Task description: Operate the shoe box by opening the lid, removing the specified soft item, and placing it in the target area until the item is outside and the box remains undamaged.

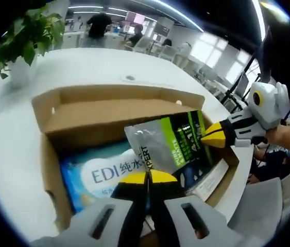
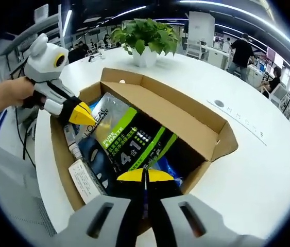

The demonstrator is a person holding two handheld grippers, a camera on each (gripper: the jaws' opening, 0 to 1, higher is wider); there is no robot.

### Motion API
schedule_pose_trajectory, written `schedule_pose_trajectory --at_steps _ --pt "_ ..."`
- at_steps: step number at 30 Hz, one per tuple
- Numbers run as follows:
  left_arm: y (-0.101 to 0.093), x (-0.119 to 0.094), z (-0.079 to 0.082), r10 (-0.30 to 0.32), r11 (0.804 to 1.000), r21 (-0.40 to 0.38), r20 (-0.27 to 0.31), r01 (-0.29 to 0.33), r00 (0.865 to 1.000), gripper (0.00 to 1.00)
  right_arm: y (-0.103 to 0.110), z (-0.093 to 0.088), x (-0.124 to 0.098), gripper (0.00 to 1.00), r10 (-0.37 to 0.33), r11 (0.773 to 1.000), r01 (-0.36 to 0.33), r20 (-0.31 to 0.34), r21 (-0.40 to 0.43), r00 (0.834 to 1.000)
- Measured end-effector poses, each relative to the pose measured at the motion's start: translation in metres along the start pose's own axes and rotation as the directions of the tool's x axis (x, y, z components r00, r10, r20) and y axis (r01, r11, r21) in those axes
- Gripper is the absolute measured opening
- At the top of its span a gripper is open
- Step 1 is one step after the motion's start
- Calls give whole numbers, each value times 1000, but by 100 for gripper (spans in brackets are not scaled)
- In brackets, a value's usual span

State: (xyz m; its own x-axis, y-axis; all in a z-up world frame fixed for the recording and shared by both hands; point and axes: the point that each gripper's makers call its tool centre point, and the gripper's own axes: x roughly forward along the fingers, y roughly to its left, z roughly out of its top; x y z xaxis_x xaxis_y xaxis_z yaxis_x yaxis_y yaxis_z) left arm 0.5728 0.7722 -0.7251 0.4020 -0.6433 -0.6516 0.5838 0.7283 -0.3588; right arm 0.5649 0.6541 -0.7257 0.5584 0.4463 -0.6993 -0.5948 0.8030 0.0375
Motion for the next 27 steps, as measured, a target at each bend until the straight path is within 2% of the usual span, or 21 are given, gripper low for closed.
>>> schedule_pose_trajectory --at_steps 18,27 --pt "-21 -15 30 -14 1000 29 76 12 997 0 -10 19 -33 0 -35 996 27 85 89 996" --pt "-38 -18 43 -30 999 38 89 27 996 0 -19 24 -53 0 -52 989 35 115 146 992"
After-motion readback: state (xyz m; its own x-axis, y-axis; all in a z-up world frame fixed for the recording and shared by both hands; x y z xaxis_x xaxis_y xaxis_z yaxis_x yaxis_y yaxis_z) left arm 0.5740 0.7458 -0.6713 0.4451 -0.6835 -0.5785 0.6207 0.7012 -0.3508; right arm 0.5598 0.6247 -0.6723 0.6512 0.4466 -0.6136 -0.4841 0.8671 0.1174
